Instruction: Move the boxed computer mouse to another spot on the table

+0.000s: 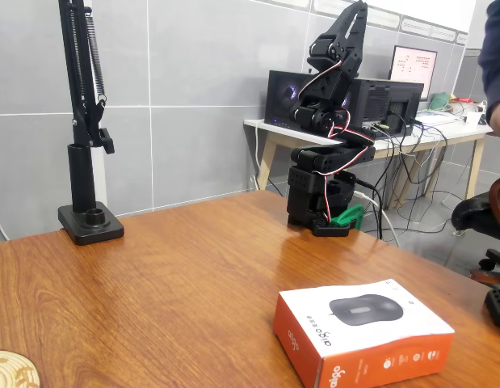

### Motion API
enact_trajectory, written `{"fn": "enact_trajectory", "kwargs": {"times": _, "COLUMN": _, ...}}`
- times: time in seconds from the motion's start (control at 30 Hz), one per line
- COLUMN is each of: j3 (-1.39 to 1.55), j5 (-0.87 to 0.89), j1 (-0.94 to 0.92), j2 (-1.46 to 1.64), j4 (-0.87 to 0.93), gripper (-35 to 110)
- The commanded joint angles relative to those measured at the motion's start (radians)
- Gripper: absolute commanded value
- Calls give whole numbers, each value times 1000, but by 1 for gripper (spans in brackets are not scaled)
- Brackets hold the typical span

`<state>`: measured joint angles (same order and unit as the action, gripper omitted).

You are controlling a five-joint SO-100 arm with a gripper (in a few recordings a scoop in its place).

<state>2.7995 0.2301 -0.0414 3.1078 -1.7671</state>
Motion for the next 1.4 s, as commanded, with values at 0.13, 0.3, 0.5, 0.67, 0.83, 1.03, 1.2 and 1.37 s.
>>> {"fn": "enact_trajectory", "kwargs": {"times": 0.13, "j3": 0, "j5": -23, "j1": -72, "j2": 2, "j4": 152, "gripper": 0}}
{"fn": "enact_trajectory", "kwargs": {"times": 0.3, "j3": -472, "j5": 213, "j1": 276, "j2": -20, "j4": 1430, "gripper": 0}}
{"fn": "enact_trajectory", "kwargs": {"times": 0.5, "j3": -997, "j5": 414, "j1": 727, "j2": -653, "j4": 1758, "gripper": 6}}
{"fn": "enact_trajectory", "kwargs": {"times": 0.67, "j3": -1131, "j5": 344, "j1": 859, "j2": -868, "j4": 2266, "gripper": 0}}
{"fn": "enact_trajectory", "kwargs": {"times": 0.83, "j3": -1143, "j5": 462, "j1": 920, "j2": -1060, "j4": 2287, "gripper": 47}}
{"fn": "enact_trajectory", "kwargs": {"times": 1.03, "j3": -1256, "j5": 368, "j1": 956, "j2": -1350, "j4": 2286, "gripper": 104}}
{"fn": "enact_trajectory", "kwargs": {"times": 1.2, "j3": -1279, "j5": 284, "j1": 950, "j2": -1520, "j4": 2266, "gripper": 104}}
{"fn": "enact_trajectory", "kwargs": {"times": 1.37, "j3": -1453, "j5": 219, "j1": 943, "j2": -1713, "j4": 2327, "gripper": 105}}
